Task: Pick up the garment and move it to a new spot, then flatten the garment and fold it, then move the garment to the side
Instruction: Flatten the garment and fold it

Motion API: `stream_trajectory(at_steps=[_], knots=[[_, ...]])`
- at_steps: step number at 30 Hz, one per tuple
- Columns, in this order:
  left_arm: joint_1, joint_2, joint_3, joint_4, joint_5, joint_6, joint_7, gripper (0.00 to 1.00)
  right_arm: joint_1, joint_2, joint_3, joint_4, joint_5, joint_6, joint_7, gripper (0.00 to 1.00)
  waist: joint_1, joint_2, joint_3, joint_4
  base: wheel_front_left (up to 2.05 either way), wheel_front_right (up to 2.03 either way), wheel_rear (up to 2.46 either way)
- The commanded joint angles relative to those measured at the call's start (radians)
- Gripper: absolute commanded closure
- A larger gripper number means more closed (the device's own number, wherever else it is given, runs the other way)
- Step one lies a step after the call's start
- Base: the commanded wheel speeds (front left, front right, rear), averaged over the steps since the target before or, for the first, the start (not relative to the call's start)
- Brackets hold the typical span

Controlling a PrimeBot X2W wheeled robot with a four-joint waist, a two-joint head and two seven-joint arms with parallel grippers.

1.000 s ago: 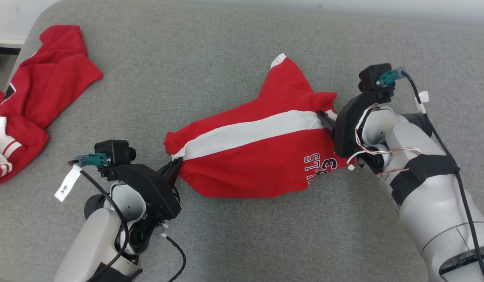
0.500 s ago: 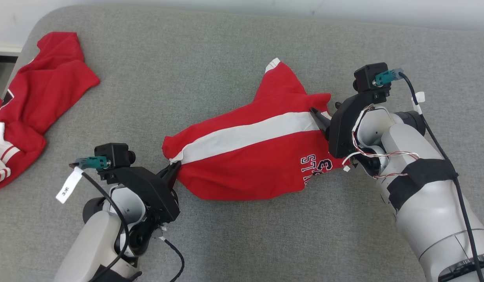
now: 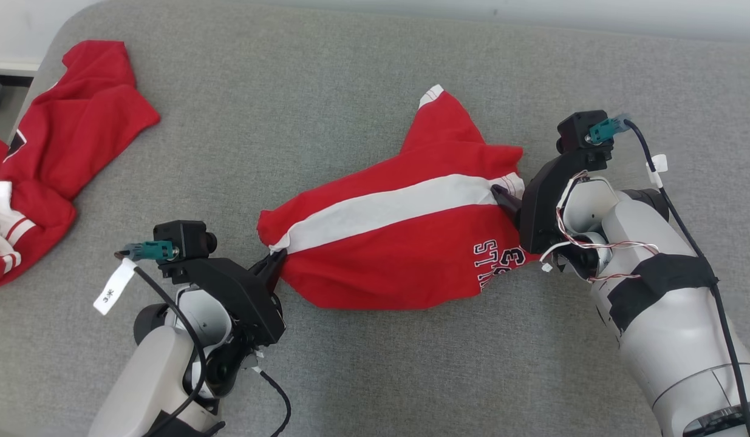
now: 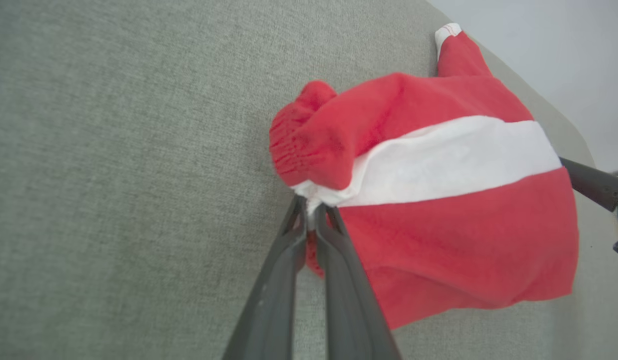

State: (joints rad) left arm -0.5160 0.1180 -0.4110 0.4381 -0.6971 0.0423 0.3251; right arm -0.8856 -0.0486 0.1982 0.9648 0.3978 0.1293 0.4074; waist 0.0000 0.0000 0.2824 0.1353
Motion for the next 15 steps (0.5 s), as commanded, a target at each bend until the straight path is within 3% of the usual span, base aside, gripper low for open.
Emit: stream_trajectory(at_steps=[1, 3, 5, 6, 11, 15], knots=[[-0.005, 0.002, -0.002, -0.002, 0.001, -0.005, -0.002, 1.0, 0.001, -0.004, 0.0, 0.002, 0.001, 0.003, 0.003, 0.0, 0.0, 0.0, 0.004, 0.005, 0.0, 0.0, 0.0], [-0.006, 0.001, -0.004, -0.001, -0.001, -0.005, -0.003, 1.0, -0.003, -0.004, 0.005, 0.008, 0.005, 0.003, 0.006, 0.0, 0.0, 0.0, 0.006, 0.008, 0.0, 0.0, 0.0], [-0.009, 0.002, -0.005, -0.001, -0.001, -0.003, -0.006, 1.0, -0.007, -0.004, 0.007, 0.015, 0.006, 0.003, 0.007, 0.22, 0.0, 0.0, 0.009, 0.01, 0.0, 0.0, 0.0], [-0.011, 0.002, -0.005, 0.0, -0.002, -0.003, -0.006, 1.0, -0.009, -0.004, 0.01, 0.017, 0.007, 0.003, 0.006, 0.5, 0.0, 0.0, 0.01, 0.01, 0.0, 0.0, 0.0], [-0.015, 0.004, -0.005, 0.002, -0.005, -0.002, -0.008, 1.0, -0.018, -0.005, 0.02, 0.007, -0.008, 0.003, -0.014, 0.52, 0.0, 0.0, 0.014, 0.007, 0.0, 0.0, 0.0], [-0.013, 0.008, -0.002, 0.006, -0.011, -0.001, -0.009, 1.0, -0.01, -0.005, 0.027, -0.009, -0.006, 0.003, -0.012, 0.76, 0.0, 0.0, 0.011, 0.0, 0.0, 0.0, 0.0]])
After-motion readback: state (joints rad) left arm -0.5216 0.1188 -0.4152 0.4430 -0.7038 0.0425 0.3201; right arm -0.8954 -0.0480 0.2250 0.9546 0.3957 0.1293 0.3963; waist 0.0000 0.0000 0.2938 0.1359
